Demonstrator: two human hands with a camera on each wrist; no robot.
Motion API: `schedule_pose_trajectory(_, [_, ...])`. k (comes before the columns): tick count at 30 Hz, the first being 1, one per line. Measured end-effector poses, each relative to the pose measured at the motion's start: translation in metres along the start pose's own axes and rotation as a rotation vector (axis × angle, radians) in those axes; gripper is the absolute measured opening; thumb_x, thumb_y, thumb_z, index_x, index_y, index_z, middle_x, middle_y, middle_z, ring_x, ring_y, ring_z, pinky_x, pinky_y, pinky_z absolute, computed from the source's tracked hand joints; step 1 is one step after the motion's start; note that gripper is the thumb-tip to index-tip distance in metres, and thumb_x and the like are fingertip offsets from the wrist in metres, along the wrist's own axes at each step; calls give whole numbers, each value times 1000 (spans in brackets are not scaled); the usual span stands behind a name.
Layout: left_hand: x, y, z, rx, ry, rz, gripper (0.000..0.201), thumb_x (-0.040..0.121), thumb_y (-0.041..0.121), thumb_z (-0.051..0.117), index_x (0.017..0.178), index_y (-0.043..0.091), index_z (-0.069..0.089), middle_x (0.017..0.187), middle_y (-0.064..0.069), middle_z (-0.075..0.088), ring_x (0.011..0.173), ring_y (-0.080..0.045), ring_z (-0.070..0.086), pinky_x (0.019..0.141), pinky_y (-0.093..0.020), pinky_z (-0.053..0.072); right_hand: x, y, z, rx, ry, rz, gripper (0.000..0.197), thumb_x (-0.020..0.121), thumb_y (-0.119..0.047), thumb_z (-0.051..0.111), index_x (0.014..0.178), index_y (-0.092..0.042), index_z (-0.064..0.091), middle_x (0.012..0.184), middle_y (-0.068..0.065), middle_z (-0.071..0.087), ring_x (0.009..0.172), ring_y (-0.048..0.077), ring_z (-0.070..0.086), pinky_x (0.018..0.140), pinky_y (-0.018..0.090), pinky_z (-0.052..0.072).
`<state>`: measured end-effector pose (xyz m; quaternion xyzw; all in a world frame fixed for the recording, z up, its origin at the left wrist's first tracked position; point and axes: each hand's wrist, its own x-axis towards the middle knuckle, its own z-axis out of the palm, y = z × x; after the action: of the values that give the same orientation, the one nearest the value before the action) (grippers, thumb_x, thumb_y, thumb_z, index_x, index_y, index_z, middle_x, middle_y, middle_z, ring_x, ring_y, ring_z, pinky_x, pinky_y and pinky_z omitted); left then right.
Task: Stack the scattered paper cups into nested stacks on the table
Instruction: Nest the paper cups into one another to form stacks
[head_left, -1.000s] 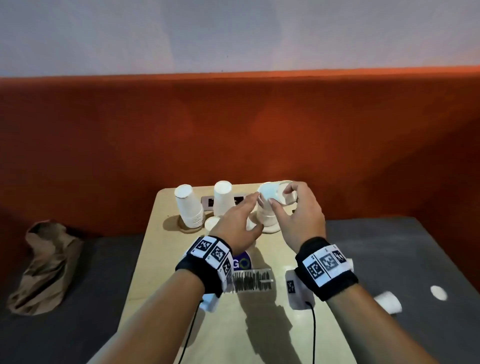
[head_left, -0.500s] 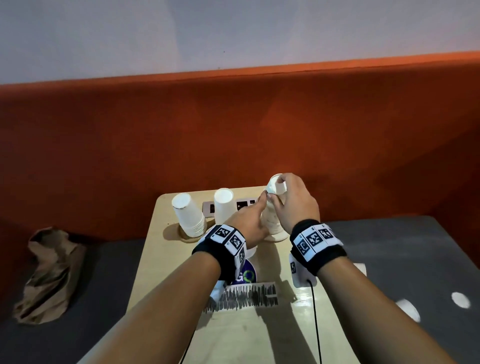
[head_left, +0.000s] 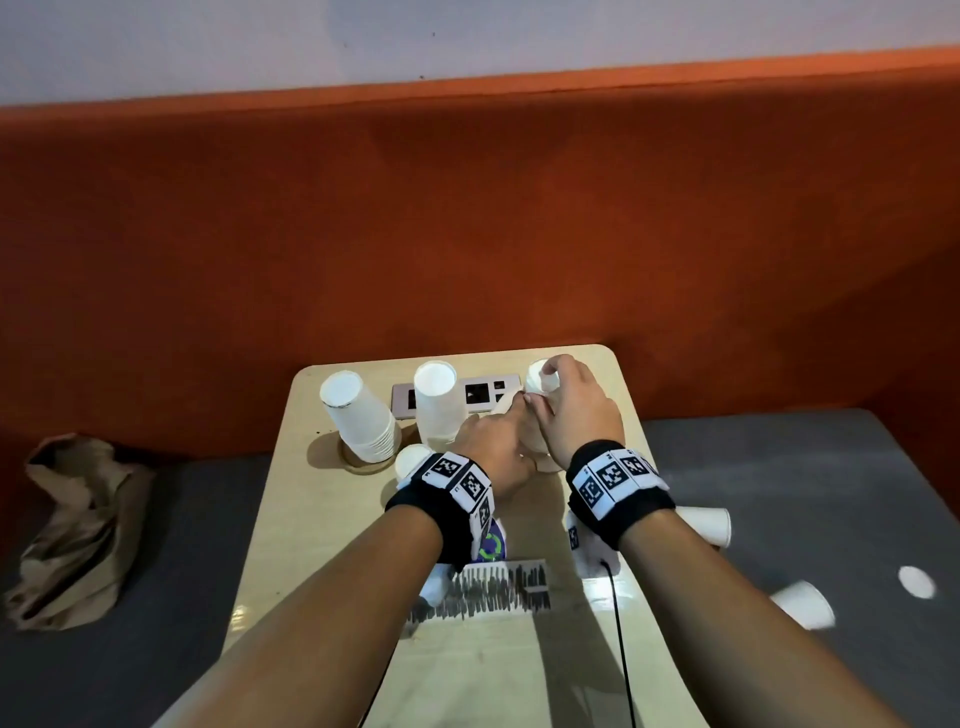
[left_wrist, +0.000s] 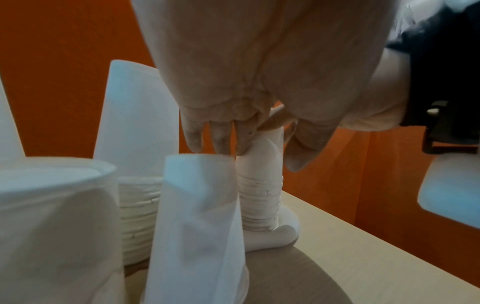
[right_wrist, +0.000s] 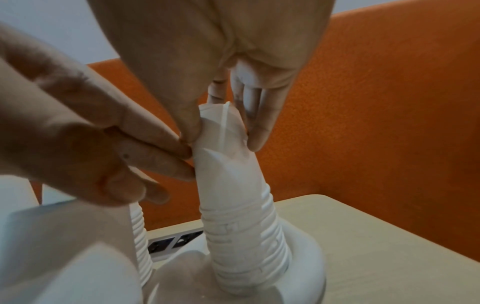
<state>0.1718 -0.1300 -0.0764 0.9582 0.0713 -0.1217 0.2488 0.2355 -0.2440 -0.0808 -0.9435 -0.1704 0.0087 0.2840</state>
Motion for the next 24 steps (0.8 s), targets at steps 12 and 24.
schedule_pose_trajectory(12, [-3,-9,7,-134,26,56,74,87,19,61,149,28,23,127,-4,60,113,-26,58,87,-29,45,-4,8,1,31,25,-6,25,93,-33,61,113,-21,51,131,-4,50,87,29,62,65,30,37])
schedule_pose_trajectory(24, [-45,-31,11,113,-58,-16,63,79,5,66,139,15,47,134,-8,56,124,-30,52,101,-44,47,-55,-6,-14,0,56,-127,23,92,-29,61,113,-19,58,133,-4,50,110,20,56,89,30,45])
